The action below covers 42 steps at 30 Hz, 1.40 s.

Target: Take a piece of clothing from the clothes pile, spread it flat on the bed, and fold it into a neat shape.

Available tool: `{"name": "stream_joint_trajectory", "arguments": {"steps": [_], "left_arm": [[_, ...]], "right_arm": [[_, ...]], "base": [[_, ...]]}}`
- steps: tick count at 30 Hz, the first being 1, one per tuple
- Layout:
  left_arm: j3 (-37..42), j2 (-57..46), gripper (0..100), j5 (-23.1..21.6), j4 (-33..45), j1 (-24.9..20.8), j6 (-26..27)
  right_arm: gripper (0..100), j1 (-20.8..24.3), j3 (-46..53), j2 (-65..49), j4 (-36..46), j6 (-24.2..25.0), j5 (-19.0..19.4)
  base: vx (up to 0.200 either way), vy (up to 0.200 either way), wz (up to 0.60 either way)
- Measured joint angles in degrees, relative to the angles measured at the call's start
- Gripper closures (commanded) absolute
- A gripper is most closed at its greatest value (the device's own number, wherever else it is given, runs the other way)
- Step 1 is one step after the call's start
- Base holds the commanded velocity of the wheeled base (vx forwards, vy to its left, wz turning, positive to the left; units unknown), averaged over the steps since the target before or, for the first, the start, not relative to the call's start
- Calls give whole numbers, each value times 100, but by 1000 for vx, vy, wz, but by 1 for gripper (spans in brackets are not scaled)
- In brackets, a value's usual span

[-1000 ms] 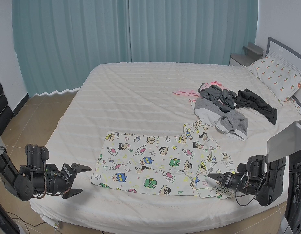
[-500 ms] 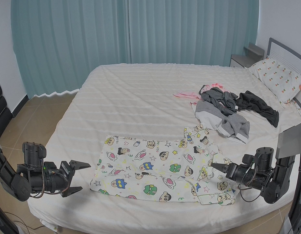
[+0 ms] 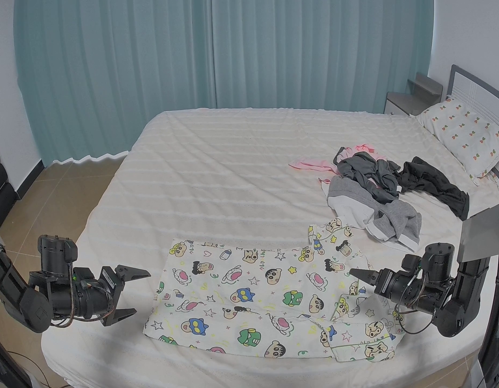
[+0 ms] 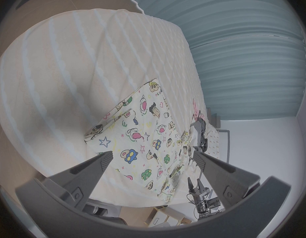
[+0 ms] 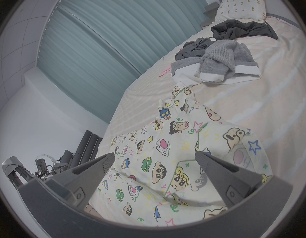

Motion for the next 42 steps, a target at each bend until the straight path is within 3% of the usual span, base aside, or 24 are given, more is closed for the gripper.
{"name": "stream_joint_trajectory", "arguments": {"steps": [9, 15, 23, 26, 35, 42], "left_arm": [[-934, 452, 0, 55, -578, 4, 274], [-2475, 1153, 0, 176, 11, 22, 1428], [-4573, 2445, 0, 422, 1440, 15, 3198], [-5135, 2939, 0, 528, 1904, 9, 3633], [-6160, 4030, 0, 963, 2185, -118, 3920], [-6442, 4397, 0, 979, 2206, -236, 3916]], "right_arm": [[0, 0, -32, -38, 0, 0, -52], [0, 35, -41, -90, 0, -2, -196], [0, 151, -38, -105, 0, -7, -315], [0, 195, -29, -85, 0, -10, -358], [0, 339, -40, 55, 0, -35, -563], [0, 377, -46, 102, 2, -46, -586]], "base": [[0, 0, 0], [0, 0, 0], [0, 0, 0], [0, 0, 0], [0, 0, 0], [0, 0, 0]]}}
